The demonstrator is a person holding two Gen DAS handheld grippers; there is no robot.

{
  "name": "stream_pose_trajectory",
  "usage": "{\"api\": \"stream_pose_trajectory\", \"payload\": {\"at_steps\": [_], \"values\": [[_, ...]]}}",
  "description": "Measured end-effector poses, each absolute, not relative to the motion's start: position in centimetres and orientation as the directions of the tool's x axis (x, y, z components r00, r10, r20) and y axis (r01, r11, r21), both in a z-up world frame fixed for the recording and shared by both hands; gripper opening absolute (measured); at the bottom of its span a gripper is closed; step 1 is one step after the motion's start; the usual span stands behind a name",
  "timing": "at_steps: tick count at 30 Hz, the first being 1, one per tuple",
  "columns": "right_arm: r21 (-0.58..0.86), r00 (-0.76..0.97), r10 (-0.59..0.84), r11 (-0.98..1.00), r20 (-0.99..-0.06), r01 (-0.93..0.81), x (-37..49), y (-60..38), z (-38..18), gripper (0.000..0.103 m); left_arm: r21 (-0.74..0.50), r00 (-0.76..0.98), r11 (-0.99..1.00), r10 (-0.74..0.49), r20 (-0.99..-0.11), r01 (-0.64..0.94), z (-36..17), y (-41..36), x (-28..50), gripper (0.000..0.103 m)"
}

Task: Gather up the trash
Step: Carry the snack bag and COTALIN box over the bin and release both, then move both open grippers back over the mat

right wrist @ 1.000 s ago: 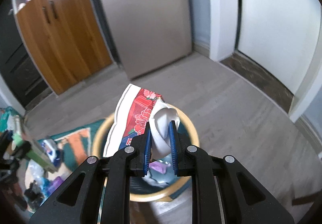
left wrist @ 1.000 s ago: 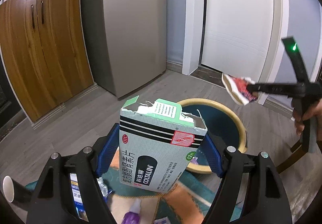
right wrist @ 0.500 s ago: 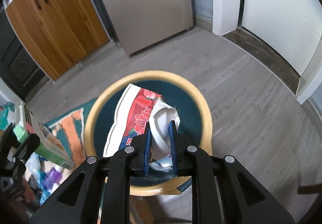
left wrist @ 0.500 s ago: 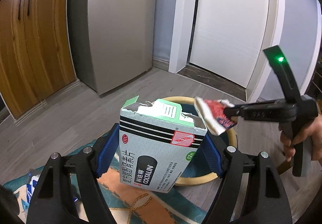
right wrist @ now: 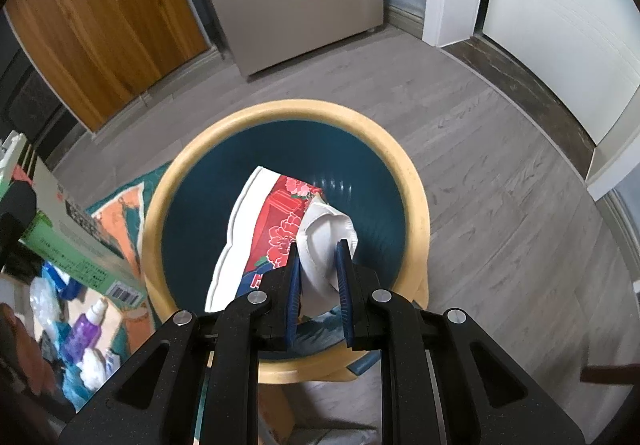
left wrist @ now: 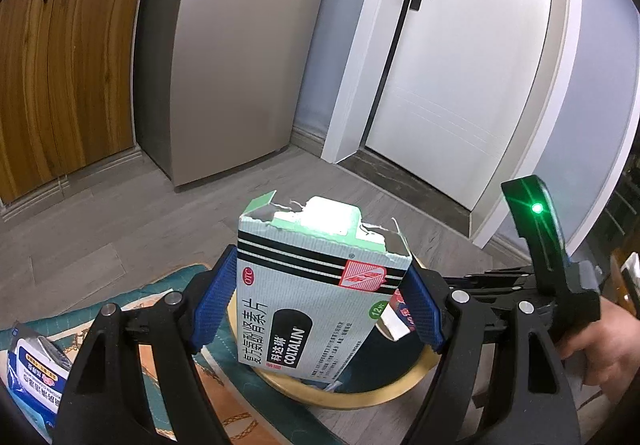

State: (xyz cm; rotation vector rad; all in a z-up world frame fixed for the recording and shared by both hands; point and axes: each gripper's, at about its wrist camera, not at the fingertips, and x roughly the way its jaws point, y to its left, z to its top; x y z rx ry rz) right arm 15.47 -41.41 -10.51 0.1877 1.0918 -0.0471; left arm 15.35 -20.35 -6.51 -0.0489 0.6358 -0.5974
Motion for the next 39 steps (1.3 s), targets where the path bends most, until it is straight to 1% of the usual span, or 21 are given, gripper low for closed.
{"api": "stream_pose_trajectory", "payload": {"at_steps": [4,6,12,15,17,21,24,26,29,35,39], "values": [[0.115,0.435,0.052,0.986,-0.899,0.121,15.6,-41.0,-11.3,0.019,-0.267,0.614,0.825,-0.552,-0.564,0.497,-7.9,-20.4,16.2,0.076],[0.104,0.416,0.048,0.988,-0.908,0.111,15.7,-40.8,-11.8,0.019,-0.269,0.604,0.825,-0.552,-0.575,0.497,-8.6,-20.6,16.3,0.076],[0.055,0.369,0.016,0.994,-0.929,0.095,15.8,-40.2,-13.2,0.019,-0.197,0.595,0.810,-0.548,-0.587,0.552,-9.1,-22.0,15.4,0.077],[0.054,0.376,0.016,0.994,-0.926,0.090,15.7,-40.1,-13.0,0.025,-0.203,0.587,0.809,-0.550,-0.594,0.552,-9.2,-22.1,15.2,0.081],[0.060,0.386,0.020,0.994,-0.922,0.092,15.7,-40.0,-12.8,0.033,-0.208,0.584,0.811,-0.548,-0.600,0.547,-9.2,-21.9,15.3,0.084],[0.068,0.399,0.023,0.993,-0.917,0.099,15.6,-40.3,-12.3,0.037,-0.219,0.593,0.817,-0.546,-0.591,0.533,-8.6,-21.1,15.2,0.084],[0.087,0.413,0.030,0.989,-0.910,0.119,15.6,-40.5,-11.7,0.048,-0.226,0.600,0.821,-0.545,-0.586,0.525,-8.0,-20.4,15.1,0.086],[0.096,0.429,0.034,0.987,-0.903,0.125,15.6,-40.4,-11.2,0.053,-0.230,0.605,0.825,-0.542,-0.583,0.517,-7.6,-20.0,15.1,0.091],[0.093,0.443,0.029,0.988,-0.896,0.124,15.4,-40.1,-10.5,0.054,-0.246,0.606,0.823,-0.549,-0.576,0.511,-6.7,-19.3,15.1,0.097],[0.099,0.454,0.021,0.984,-0.891,0.147,15.3,-40.4,-9.9,0.054,-0.233,0.640,0.835,-0.536,-0.551,0.498,-5.0,-18.0,14.5,0.097],[0.110,0.471,0.020,0.981,-0.882,0.163,14.9,-40.2,-9.2,0.055,-0.193,0.664,0.852,-0.505,-0.552,0.487,-3.5,-17.0,13.7,0.097]]}}
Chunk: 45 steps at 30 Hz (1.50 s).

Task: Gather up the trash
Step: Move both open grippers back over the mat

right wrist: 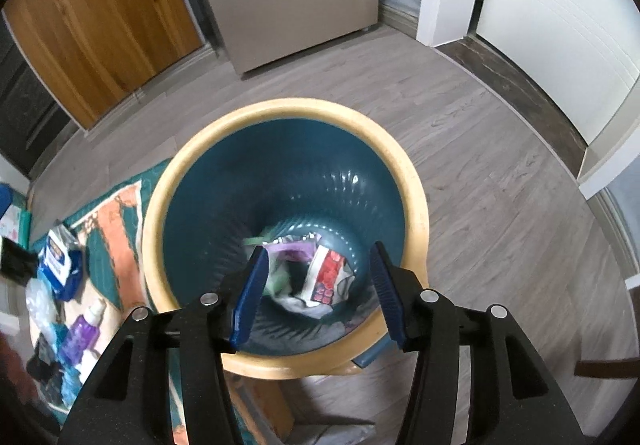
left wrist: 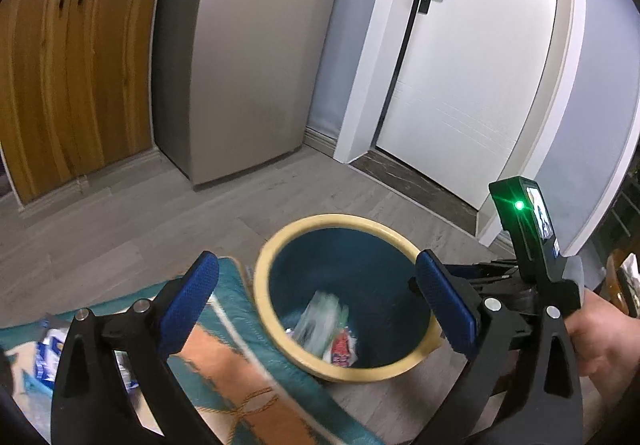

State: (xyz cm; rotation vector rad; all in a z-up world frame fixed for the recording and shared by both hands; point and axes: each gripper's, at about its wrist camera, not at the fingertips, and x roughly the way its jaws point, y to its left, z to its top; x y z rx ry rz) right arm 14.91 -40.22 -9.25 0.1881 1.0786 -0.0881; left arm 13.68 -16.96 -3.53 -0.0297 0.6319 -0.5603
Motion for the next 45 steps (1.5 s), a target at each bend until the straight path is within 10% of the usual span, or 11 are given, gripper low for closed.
{"api": "stream_pose_trajectory", "payload": {"at_steps": [11,26,45], "values": [[0.134,0.608,0.039,0.985,-0.793,0.111,12.9,-37.5,-4.7,0.094,-0.059,0.726,0.889,-0.407,-0.554,0.453,2.0,-11.5,9.8,0.097],[0.075,0.784,0.135,0.991,-0.605,-0.113,11.4,-28.7,1.5,0.098,0.078,0.806,0.945,-0.225,-0.548,0.317,5.7,-0.6,5.8,0.097],[0.050,0.641,0.234,0.955,-0.731,-0.292,14.1,-15.6,-2.7,0.098,0.056,0.777,0.993,-0.045,-0.628,0.102,0.0,12.0,8.0,0.097]]}}
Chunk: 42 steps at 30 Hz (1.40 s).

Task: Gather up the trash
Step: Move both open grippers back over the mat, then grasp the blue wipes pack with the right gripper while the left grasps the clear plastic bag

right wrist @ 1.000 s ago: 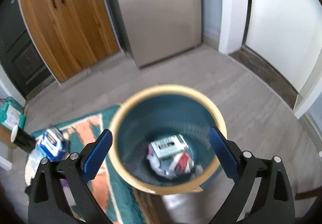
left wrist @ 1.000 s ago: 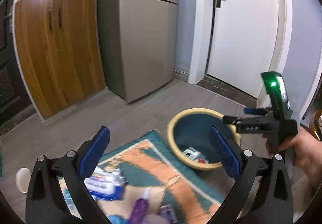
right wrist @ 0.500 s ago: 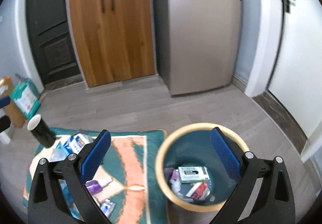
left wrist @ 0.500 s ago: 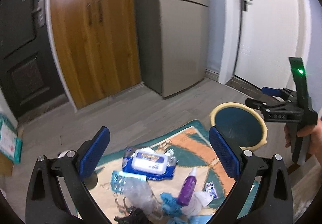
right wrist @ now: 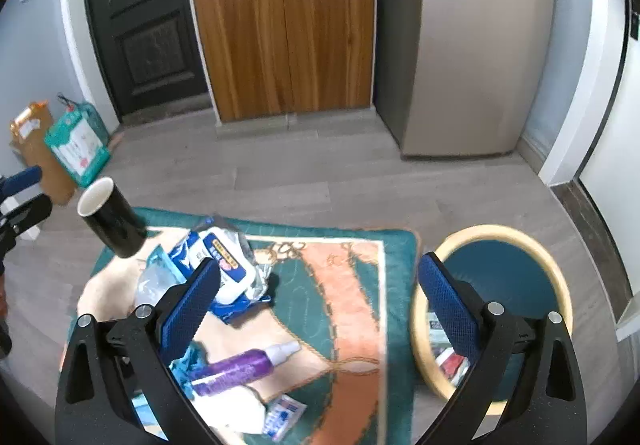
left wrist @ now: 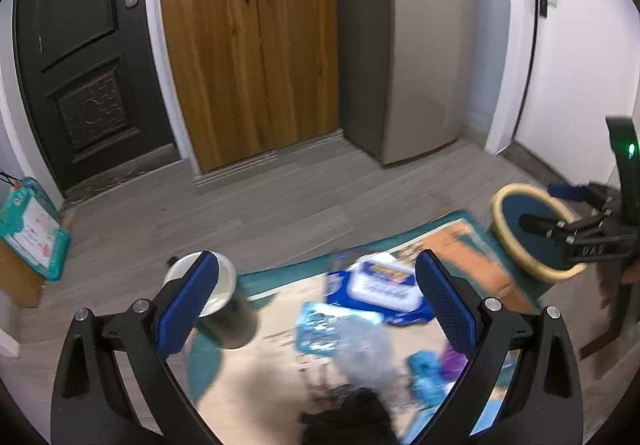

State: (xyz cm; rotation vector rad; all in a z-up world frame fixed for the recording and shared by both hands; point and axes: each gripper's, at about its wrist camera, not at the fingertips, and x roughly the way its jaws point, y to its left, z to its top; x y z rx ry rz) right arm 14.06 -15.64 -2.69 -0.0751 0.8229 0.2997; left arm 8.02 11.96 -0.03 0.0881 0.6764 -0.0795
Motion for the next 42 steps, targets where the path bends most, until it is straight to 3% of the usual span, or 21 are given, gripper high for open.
{"api": "stream_pose_trajectory", "payload": {"at_steps": [9,13,24,28,33,36,37,39,42], "values": [[0.118,0.530,0.244,0.958,-0.812,-0.260,16.7,-11.2,-7.4,0.098,0.019,0.753,0.996,0.082,-0.653,-0.091,-2.2,20.6,10.0,0.097],[0.136,0.491,0.239,0.962,-0.838,-0.236,18.1,-11.0,-9.8,0.098,-0.059,0.741,0.984,0.086,-0.666,-0.167,-2.9,23.4,10.0,0.097],[0.235,0.392,0.281,0.958,-0.876,-0.162,19.2,-11.4,-14.2,0.094,-0.063,0.604,0.988,-0.138,-0.785,0.143,-8.4,14.7,11.4,0.097],[0.243,0.360,0.296,0.952,-0.885,-0.185,19.0,-10.9,-14.9,0.078,-0.065,0.536,0.985,-0.141,-0.833,0.159,-11.0,12.9,12.4,0.095],[0.322,0.331,0.365,0.930,-0.870,-0.178,19.3,-10.6,-15.5,0.058,-0.094,0.446,0.977,-0.171,-0.879,0.189,-13.5,11.9,13.1,0.078],[0.339,0.314,0.382,0.923,-0.869,-0.185,19.4,-10.3,-15.8,0.041,-0.113,0.415,0.973,-0.189,-0.890,0.202,-14.2,11.5,13.0,0.069],[0.345,0.311,0.388,0.920,-0.868,-0.185,19.4,-10.2,-15.8,0.036,-0.113,0.409,0.972,-0.191,-0.892,0.208,-14.2,11.4,12.9,0.065],[0.348,0.319,0.389,0.920,-0.864,-0.180,19.4,-10.3,-15.5,0.019,-0.104,0.396,0.970,-0.186,-0.899,0.221,-14.3,11.1,13.0,0.054],[0.361,0.332,0.405,0.913,-0.852,-0.190,19.4,-10.3,-14.8,0.013,-0.098,0.384,0.966,-0.188,-0.904,0.241,-14.0,10.7,13.1,0.029]]}}
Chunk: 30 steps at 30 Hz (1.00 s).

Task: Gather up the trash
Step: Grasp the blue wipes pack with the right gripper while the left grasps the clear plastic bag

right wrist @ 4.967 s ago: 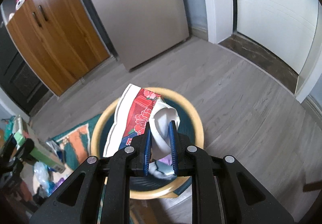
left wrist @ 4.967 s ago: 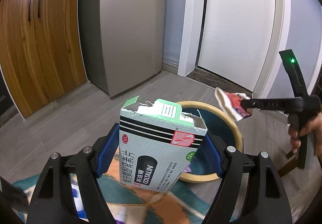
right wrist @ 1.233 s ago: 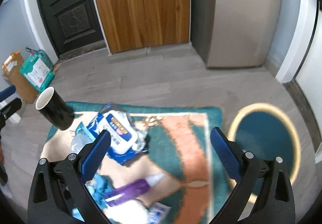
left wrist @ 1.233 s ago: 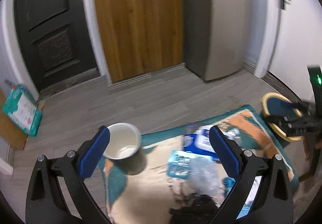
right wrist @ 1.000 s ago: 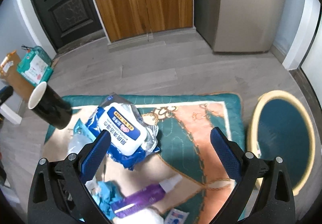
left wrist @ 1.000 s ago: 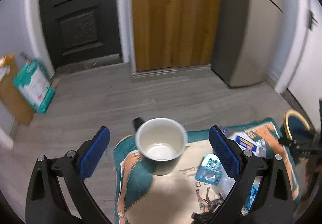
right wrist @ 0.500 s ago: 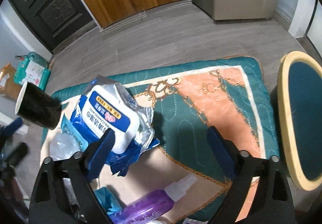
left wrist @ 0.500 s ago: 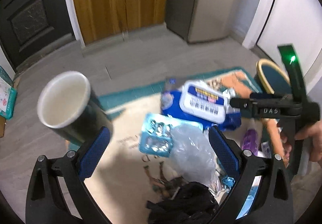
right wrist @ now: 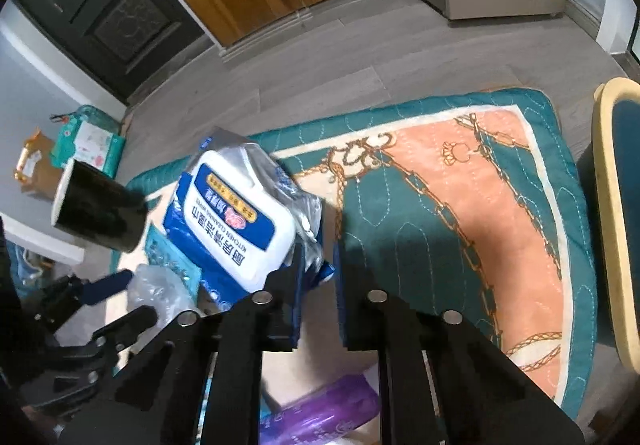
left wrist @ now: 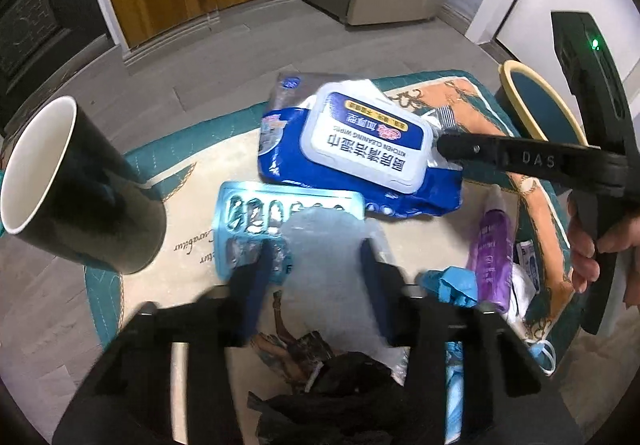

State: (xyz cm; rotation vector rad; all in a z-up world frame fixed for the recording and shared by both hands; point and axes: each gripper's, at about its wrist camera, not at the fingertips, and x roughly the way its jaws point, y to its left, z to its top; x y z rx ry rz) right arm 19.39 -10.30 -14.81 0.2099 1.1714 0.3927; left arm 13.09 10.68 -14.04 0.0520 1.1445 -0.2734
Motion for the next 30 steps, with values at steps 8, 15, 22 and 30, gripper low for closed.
{"api": "stream_pose_trajectory", "payload": {"at_steps": [8,15,22,30], "values": [[0.293,0.421,0.381,0.920,-0.823,-0.261,17.8,-10.0,-10.7,0.011,-0.087,0.431,0.960,-0.198,-0.880,0.265,-11.1,10.4,12.5,0.007],[0.096,0.515,0.276,0.932,-0.812,-0.348,15.4,-9.3,-5.8,0.009,-0.068,0.516,0.961,-0.202,-0.832,0.267,-7.4,10.3,11.3,0.007],[-0.144,0.658,0.191,0.896,-0.729,-0.419,11.7,-9.8,1.5,0.009,-0.076,0.622,0.958,-0.238,-0.746,0.275,-2.9,9.2,10.2,0.007],[-0.156,0.707,0.156,0.921,-0.689,-0.356,9.1,-15.0,3.2,0.008,-0.044,0.678,0.951,-0.249,-0.691,0.305,-0.5,5.7,10.2,0.007]]}}
